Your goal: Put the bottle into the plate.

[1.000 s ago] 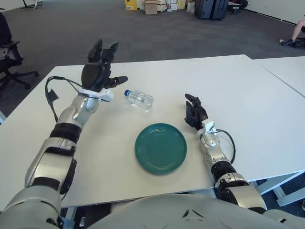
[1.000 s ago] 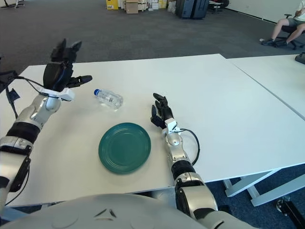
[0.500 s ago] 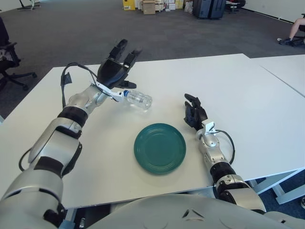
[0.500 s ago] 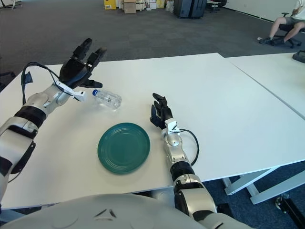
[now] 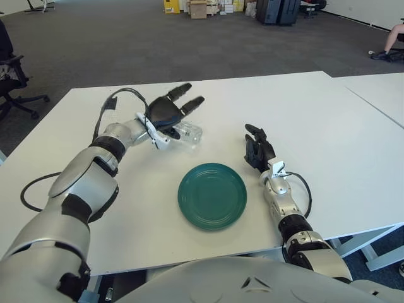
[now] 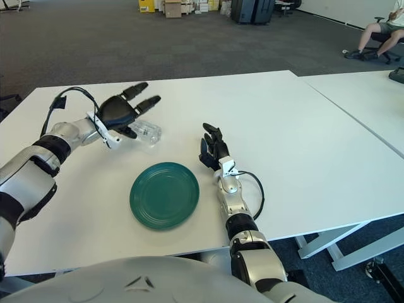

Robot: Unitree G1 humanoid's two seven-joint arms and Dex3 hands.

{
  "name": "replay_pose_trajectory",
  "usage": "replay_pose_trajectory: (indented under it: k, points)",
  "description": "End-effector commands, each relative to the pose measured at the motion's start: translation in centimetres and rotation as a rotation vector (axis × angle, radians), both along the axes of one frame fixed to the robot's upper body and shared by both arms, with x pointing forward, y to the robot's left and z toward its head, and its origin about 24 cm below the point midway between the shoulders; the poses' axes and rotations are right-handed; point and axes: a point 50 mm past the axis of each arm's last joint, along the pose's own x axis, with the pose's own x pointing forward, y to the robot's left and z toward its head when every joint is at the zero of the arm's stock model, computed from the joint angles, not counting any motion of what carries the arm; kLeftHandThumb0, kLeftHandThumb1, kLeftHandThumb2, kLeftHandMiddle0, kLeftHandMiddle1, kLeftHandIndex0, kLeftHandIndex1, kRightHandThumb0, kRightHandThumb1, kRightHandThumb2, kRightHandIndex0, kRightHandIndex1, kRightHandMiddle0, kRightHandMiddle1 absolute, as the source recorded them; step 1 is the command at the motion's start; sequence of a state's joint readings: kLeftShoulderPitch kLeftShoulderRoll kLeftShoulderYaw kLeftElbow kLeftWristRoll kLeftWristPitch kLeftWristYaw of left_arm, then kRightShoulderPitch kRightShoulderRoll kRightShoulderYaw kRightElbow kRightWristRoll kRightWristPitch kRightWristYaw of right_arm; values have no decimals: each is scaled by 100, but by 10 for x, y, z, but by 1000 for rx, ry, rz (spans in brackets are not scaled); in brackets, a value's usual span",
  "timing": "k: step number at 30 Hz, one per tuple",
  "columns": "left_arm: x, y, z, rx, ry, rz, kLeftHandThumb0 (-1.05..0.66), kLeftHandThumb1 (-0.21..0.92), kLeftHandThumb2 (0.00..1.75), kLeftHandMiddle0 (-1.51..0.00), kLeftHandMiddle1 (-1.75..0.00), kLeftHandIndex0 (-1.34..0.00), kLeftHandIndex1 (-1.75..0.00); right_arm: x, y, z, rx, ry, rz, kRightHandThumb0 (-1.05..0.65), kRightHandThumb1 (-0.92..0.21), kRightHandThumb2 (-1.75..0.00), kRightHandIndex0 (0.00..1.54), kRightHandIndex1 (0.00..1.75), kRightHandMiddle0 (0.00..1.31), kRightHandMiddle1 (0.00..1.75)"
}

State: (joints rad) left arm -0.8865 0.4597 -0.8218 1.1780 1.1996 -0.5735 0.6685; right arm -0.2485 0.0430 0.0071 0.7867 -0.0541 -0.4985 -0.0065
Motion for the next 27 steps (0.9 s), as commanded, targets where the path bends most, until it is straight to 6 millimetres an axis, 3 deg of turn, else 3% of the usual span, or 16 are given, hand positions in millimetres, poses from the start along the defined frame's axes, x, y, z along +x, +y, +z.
replay_pose_trajectory:
  k: [1, 16, 27]
  points:
    - [4, -1, 6, 75, 21, -33, -102, 87, 5, 0, 0, -1, 0, -12, -3, -18, -13, 106, -14, -67, -92, -81, 27, 2, 0, 65]
    - [3, -3, 13, 276, 238, -106, -99, 89, 5, 0, 0, 0, 0, -10, -1, -18, -39, 129, -7, -69, -92, -81, 27, 1, 0, 65]
    - [7, -4, 19, 325, 285, -67, -105, 92, 12, 0, 0, 0, 0, -8, -1, -18, -35, 131, -14, -67, -92, -80, 28, 2, 0, 66]
